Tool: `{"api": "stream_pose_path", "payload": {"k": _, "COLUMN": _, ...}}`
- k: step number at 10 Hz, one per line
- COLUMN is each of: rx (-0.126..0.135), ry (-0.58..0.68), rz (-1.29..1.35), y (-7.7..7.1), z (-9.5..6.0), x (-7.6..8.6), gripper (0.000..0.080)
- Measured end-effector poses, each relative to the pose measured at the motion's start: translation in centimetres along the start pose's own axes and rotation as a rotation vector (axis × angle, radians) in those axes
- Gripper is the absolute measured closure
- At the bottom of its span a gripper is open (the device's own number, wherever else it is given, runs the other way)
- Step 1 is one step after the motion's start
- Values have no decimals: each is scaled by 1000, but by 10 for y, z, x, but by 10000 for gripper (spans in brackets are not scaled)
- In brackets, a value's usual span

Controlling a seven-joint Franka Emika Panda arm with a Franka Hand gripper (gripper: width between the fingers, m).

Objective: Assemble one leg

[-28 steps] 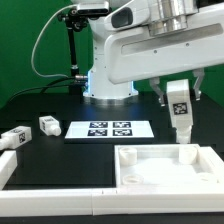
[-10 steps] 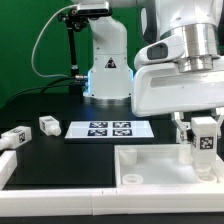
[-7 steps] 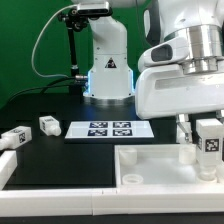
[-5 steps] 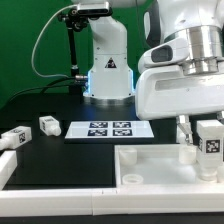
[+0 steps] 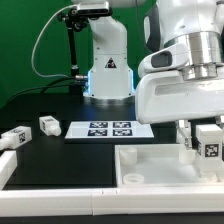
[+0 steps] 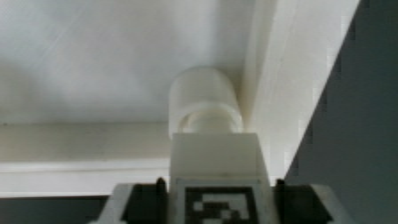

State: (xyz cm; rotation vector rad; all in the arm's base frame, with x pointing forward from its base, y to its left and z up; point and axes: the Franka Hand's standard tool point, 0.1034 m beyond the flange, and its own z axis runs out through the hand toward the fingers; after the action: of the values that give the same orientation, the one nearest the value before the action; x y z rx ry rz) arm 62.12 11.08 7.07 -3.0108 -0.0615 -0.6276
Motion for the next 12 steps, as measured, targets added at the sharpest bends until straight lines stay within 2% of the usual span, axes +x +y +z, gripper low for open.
{"api": "stream_pose_path", "payload": {"k": 2, "rx": -2, "ry": -9, "rz": -21, "y": 0, "z": 8, "x": -5, "gripper": 515}}
{"api": "stream_pose_path", "payload": {"k": 6, "rx": -2, "ry": -4, "rz": -75, "y": 0, "z": 9, "x": -2, "gripper": 515}}
{"api": "stream_pose_path", "payload": {"k": 7, "rx": -2, "ry": -8, "rz": -75, "y": 0, "z": 9, "x": -3, "gripper": 413}}
{"api": "stream_pose_path", "payload": {"k": 8, "rx": 2, "ry": -41, "rz": -73, "y": 0, "z": 9, "x": -4, "gripper": 413}}
{"api": "stream_pose_path", "payload": {"k": 9, "rx": 4, "ry": -71, "rz": -65, "y": 2, "z": 2, "x": 2, "gripper": 242}}
{"api": "stream_pose_path", "payload": {"k": 10, "rx": 9, "ry": -118, "rz": -56, "y": 2, "z": -3, "x": 7, "gripper": 242}}
{"api": "stream_pose_path", "payload": {"k": 11, "rx": 17, "ry": -220, "rz": -50, "y": 2, "z": -5, "x": 8, "gripper": 166}}
{"api": "stream_pose_path", "payload": {"k": 12, "rx": 22, "ry": -300, "rz": -42, "y": 5, "z": -7, "x": 15, "gripper": 154}}
